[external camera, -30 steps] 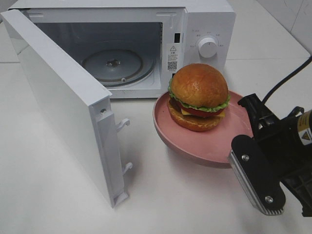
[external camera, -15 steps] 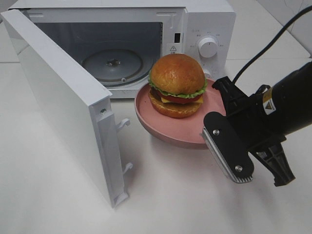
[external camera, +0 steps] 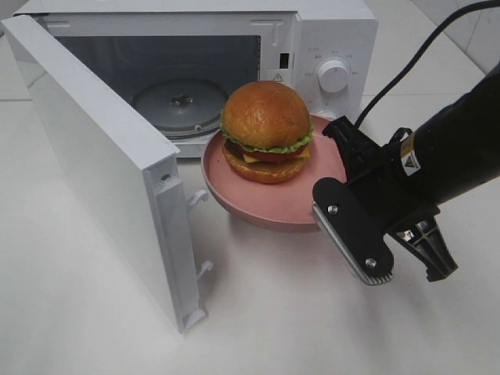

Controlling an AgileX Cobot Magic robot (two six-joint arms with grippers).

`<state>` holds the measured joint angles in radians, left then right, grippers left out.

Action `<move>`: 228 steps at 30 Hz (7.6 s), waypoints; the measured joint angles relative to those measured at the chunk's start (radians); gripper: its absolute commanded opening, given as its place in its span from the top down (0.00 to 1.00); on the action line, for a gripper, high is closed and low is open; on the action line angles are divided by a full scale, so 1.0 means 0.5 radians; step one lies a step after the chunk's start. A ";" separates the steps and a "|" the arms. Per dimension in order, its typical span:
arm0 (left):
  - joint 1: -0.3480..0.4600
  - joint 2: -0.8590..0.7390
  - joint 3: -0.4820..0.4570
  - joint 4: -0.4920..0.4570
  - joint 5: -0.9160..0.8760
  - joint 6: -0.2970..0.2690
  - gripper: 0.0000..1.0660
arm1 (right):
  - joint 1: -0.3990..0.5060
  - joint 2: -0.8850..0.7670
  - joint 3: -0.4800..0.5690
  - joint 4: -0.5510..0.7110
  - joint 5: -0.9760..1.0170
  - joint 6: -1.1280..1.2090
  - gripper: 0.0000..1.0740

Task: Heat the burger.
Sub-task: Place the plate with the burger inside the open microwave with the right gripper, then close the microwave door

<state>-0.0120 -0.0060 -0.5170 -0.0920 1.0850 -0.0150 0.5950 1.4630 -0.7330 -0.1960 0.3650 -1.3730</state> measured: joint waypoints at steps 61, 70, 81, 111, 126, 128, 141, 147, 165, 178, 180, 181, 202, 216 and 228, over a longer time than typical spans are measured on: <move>0.000 0.000 0.000 0.000 0.000 0.000 0.06 | 0.100 0.732 -0.912 0.536 0.148 -0.604 1.00; 0.000 0.000 0.000 0.000 0.000 0.000 0.06 | 0.100 0.884 -1.062 0.574 0.202 -0.592 1.00; 0.000 0.000 0.000 0.000 0.000 0.000 0.06 | 0.100 1.038 -1.326 0.482 0.308 -0.450 1.00; 0.000 0.000 0.000 0.000 0.000 0.000 0.06 | 0.100 1.366 -1.848 0.258 0.400 -0.112 1.00; 0.000 0.000 0.000 0.000 0.000 0.000 0.06 | 0.100 1.570 -2.120 0.202 0.408 0.018 1.00; 0.000 0.000 0.000 0.000 0.000 0.000 0.06 | 0.100 1.618 -2.194 0.190 0.410 0.034 1.00; 0.000 0.000 0.000 0.000 0.000 0.000 0.06 | 0.094 1.774 -2.412 0.124 0.418 0.176 0.98; 0.000 0.000 0.000 0.000 0.000 0.000 0.06 | 0.080 1.798 -2.412 0.096 0.420 0.184 0.95; 0.000 0.000 0.000 0.000 0.000 0.000 0.06 | 0.078 1.796 -2.436 0.046 0.282 0.412 0.57; 0.000 0.000 0.000 0.000 0.000 0.000 0.06 | 0.078 1.682 -2.294 0.076 0.210 0.682 0.37; 0.000 0.000 0.000 0.000 0.000 0.000 0.06 | 0.078 1.664 -2.244 0.082 0.172 0.714 0.35; 0.000 0.000 0.000 0.000 0.000 0.000 0.06 | 0.078 1.664 -2.244 0.082 0.172 0.714 0.35; 0.000 0.000 0.000 0.000 0.000 0.000 0.06 | 0.078 1.218 -1.508 0.068 -0.258 0.826 0.29; 0.000 0.000 0.000 0.000 0.000 0.000 0.06 | 0.078 0.910 -1.142 -0.006 -0.356 0.964 0.29; 0.000 0.000 0.000 0.000 0.000 0.000 0.06 | 0.078 0.522 -0.704 -0.018 -0.410 1.004 0.29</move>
<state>-0.0120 -0.0060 -0.5170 -0.0920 1.0850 -0.0150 0.6340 1.7240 -1.0850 -0.2050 0.1600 -0.8710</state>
